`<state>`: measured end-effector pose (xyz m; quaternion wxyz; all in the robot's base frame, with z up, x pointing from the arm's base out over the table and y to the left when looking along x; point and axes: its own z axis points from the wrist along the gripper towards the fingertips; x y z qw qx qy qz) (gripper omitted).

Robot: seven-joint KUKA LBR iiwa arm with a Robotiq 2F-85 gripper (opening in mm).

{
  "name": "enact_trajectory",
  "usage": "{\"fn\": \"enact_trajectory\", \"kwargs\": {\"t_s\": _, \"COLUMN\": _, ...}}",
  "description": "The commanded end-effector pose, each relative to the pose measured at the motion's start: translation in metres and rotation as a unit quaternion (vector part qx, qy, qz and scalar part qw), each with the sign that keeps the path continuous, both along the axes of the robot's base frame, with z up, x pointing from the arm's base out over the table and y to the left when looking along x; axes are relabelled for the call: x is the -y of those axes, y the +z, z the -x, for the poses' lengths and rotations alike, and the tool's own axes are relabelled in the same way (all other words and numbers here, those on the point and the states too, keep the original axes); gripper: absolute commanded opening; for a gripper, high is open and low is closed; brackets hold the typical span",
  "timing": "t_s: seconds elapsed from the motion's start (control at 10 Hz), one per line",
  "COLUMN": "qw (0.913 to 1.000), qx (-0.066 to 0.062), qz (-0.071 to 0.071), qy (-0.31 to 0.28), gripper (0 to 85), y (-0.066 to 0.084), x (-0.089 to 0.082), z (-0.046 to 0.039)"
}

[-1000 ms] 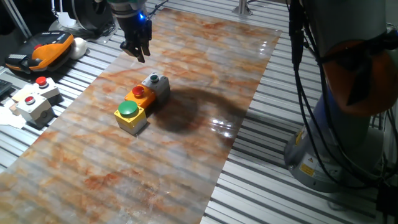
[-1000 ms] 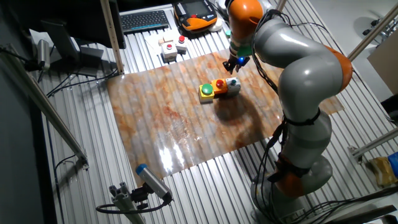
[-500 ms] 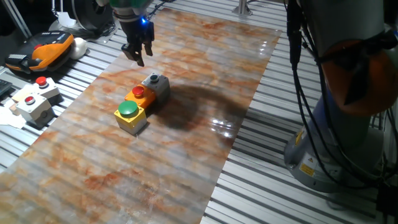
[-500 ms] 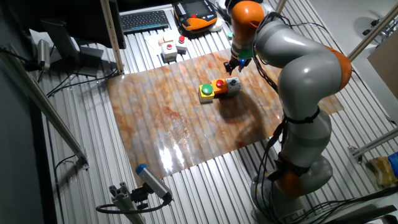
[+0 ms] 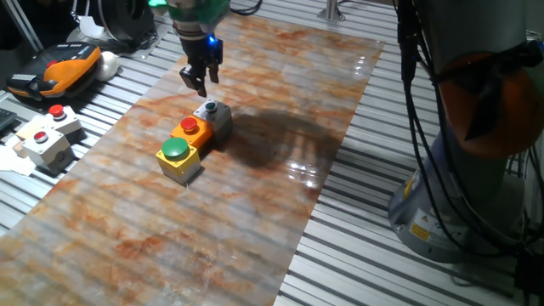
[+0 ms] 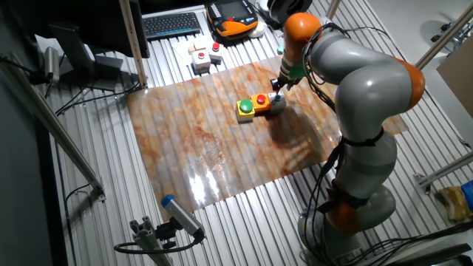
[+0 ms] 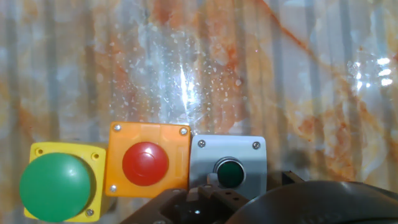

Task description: Press three buttons from left to right in sequence

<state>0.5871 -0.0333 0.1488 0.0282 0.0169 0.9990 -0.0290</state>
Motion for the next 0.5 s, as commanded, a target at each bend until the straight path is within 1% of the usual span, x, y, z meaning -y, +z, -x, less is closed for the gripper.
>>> {"fn": "enact_trajectory", "kwargs": {"t_s": 0.0, "qw": 1.0, "qx": -0.001, "qz": 0.0, "qy": -0.004, "gripper": 51.0, "y": 0.0024, "x": -0.001, "z": -0.0009}}
{"fn": "enact_trajectory", "kwargs": {"t_s": 0.1, "qw": 1.0, "qx": -0.004, "qz": -0.002, "qy": -0.007, "gripper": 51.0, "y": 0.0037, "x": -0.0011, "z": -0.0002}}
{"fn": "enact_trajectory", "kwargs": {"t_s": 0.2, "qw": 0.9998, "qx": -0.008, "qz": -0.012, "qy": -0.011, "gripper": 51.0, "y": 0.0043, "x": -0.0007, "z": 0.0012}}
{"fn": "enact_trajectory", "kwargs": {"t_s": 0.3, "qw": 0.9997, "qx": -0.005, "qz": -0.018, "qy": -0.018, "gripper": 51.0, "y": 0.0067, "x": -0.0012, "z": 0.0018}}
{"fn": "enact_trajectory", "kwargs": {"t_s": 0.4, "qw": 0.9995, "qx": -0.001, "qz": -0.02, "qy": -0.025, "gripper": 51.0, "y": 0.0082, "x": -0.0021, "z": 0.0008}}
